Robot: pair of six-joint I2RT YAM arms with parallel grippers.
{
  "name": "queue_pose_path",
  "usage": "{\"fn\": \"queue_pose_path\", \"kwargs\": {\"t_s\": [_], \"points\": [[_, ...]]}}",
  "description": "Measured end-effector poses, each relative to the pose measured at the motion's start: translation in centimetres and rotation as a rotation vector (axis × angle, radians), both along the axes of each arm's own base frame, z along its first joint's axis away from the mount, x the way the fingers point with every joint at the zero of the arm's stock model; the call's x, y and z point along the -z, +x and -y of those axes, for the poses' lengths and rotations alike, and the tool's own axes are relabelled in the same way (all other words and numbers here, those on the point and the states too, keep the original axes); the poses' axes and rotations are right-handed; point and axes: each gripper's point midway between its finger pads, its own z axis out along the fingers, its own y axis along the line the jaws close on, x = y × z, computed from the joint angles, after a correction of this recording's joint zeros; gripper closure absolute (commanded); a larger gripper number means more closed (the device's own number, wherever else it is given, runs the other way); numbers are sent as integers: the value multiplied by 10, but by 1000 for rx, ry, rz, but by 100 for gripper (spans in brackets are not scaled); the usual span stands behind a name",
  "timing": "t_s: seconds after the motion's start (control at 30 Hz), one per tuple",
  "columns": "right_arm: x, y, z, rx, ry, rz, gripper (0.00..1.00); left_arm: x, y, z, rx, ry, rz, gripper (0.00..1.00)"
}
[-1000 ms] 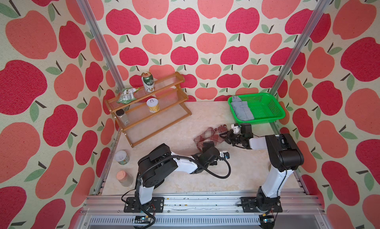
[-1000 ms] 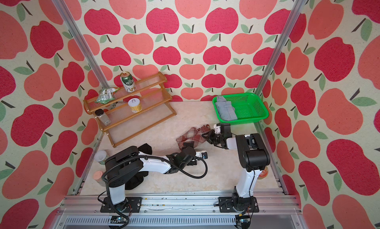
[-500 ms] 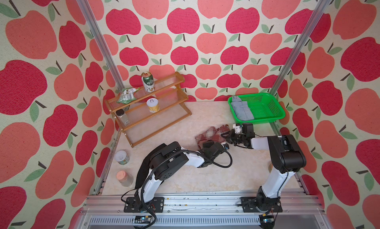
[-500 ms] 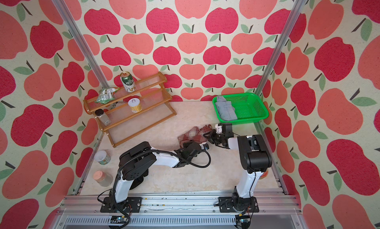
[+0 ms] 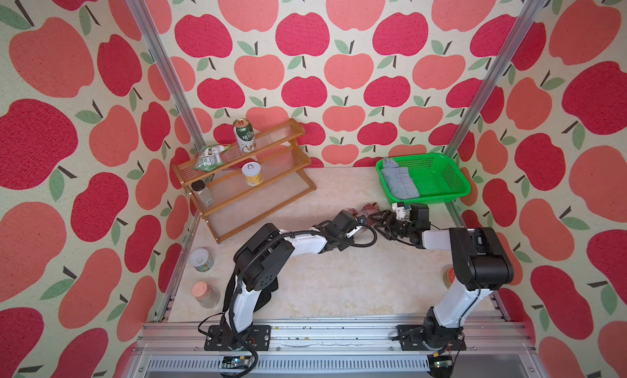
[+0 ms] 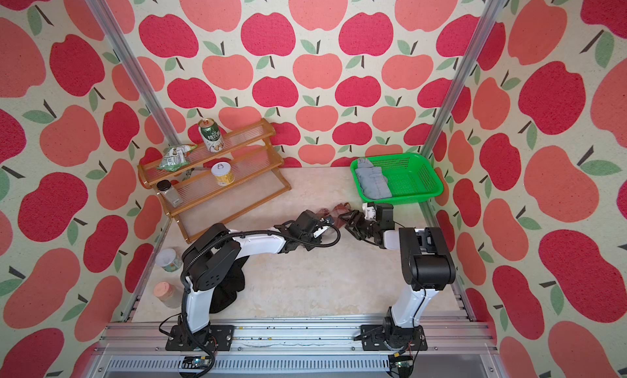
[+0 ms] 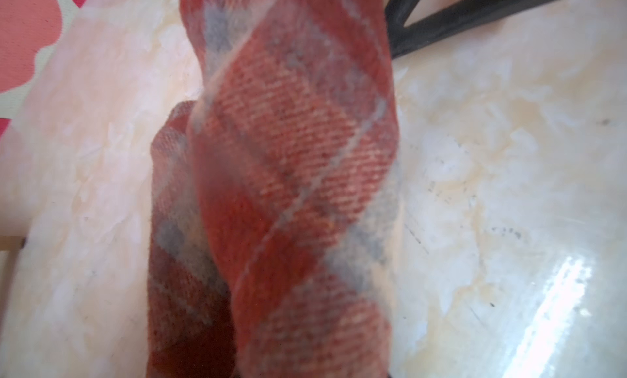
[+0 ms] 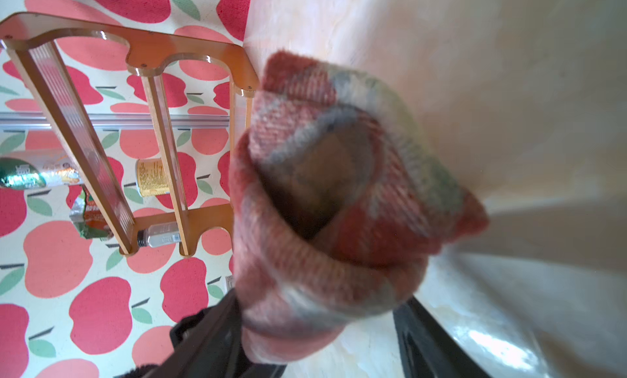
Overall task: Roll up the skirts
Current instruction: Roll the skirt at the center of the board.
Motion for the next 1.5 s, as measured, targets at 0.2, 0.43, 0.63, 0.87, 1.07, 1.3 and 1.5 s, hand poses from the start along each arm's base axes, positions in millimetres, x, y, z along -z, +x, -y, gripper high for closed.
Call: {"fn": "queue_pose_path", "kwargs": {"t_s": [0.2, 0.43, 0.63, 0.87, 1.07, 1.3, 1.5], "points": [[0, -11, 3, -6, 51, 23, 1, -3, -10, 19, 26, -157, -228, 82], [-9, -13, 0, -33, 79, 76, 1, -7, -9, 20, 8, -309, -419, 81], [-6, -16, -6, -48, 75, 74, 1, -8, -6, 24, -5, -428, -584, 81], [10, -21, -18, -76, 60, 43, 1, -10, -13, 38, 21, -501, -705, 80], [10, -7, -28, -86, 51, 64, 2, -13, -15, 43, 16, -550, -763, 80], [12, 4, -35, -87, 60, 75, 7, -14, -10, 44, 8, -623, -836, 80], [14, 9, -39, -82, 63, 74, 11, -15, -6, 45, 4, -685, -904, 80]]}}
